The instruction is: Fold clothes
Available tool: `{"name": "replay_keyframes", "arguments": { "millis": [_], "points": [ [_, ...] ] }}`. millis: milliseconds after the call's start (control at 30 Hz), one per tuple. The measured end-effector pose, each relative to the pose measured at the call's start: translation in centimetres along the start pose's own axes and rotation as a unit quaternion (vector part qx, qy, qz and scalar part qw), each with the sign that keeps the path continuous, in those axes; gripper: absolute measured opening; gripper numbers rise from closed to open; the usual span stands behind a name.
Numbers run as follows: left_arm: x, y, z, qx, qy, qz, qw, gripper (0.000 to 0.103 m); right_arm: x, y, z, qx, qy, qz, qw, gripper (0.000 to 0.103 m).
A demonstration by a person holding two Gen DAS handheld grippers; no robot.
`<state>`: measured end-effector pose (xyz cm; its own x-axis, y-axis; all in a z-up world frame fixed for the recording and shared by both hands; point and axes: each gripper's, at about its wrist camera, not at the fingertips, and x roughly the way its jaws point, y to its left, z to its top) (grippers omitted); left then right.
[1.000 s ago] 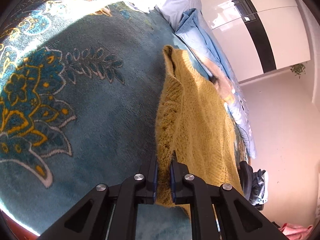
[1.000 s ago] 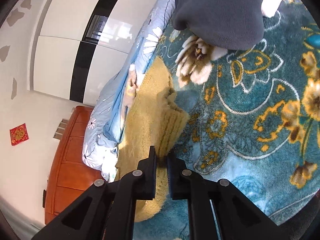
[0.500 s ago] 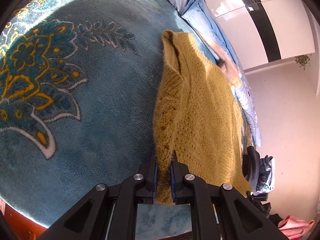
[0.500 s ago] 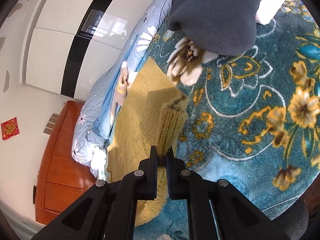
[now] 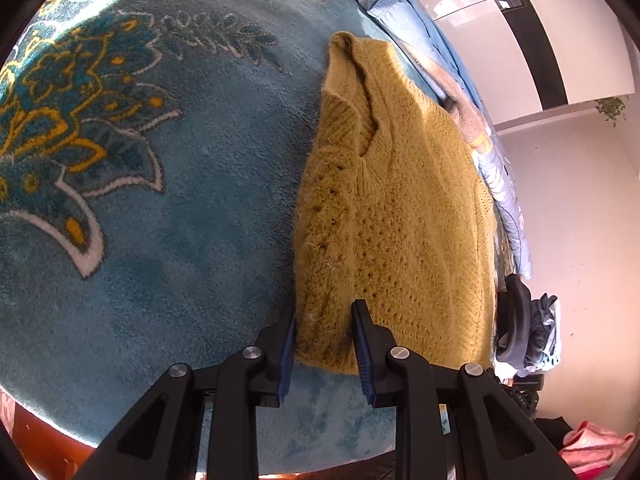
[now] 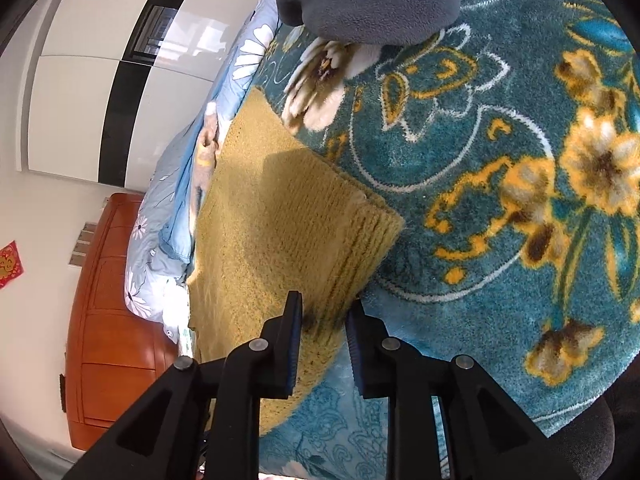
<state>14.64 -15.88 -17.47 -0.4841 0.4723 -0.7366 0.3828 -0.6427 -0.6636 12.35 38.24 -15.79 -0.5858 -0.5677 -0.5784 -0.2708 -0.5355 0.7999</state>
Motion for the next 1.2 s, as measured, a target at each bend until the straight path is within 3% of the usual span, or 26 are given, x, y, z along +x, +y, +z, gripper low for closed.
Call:
{"name": "replay_keyframes", "arguments": {
  "millis": [33, 67, 267, 467, 667, 767, 1033, 1200],
  "points": [
    [0.0, -0.2, 0.1, 0.001, 0.0, -0.006, 1.0, 0.014, -0.2, 0.3, 0.0, -0.004, -0.003, 0.001, 1.0, 0.019],
    [-0.1, -0.4, 0.3, -0.002, 0.001, -0.016, 0.9999, 0.012, -0.3, 0.6, 0.0, -0.007, -0.005, 0.003, 1.0, 0.009],
    [-1.2, -2.4, 3.9, -0.043, -0.017, -0.131, 0.9903, 0.012, -0.8, 5.0, 2.7, -0.035, -0.007, 0.037, 0.999, 0.008],
    [-1.1, -6.2, 10.4, -0.06, -0.052, -0.166, 0.983, 0.012, 2.0, 11.8, 9.2, -0.081, -0.013, 0.054, 0.995, 0.008],
    [1.6, -6.4, 19.0, -0.123, -0.056, -0.157, 0.9782, 0.012, 7.5, 16.6, 16.4, -0.101, -0.005, 0.037, 0.994, 0.008],
    [3.9, -5.6, 21.6, -0.148, -0.049, -0.151, 0.9762, 0.012, 11.4, 17.7, 19.4, -0.105, 0.01, 0.012, 0.994, 0.008],
    [8.4, -6.1, 26.4, -0.166, -0.037, -0.123, 0.9777, 0.012, 19.8, 16.8, 24.9, -0.068, 0.05, -0.037, 0.996, 0.008],
    [11.4, -4.3, 27.3, -0.2, -0.018, -0.106, 0.9738, 0.014, 23.1, 14.6, 26.3, -0.033, 0.077, -0.061, 0.995, 0.009]
  ]
}}
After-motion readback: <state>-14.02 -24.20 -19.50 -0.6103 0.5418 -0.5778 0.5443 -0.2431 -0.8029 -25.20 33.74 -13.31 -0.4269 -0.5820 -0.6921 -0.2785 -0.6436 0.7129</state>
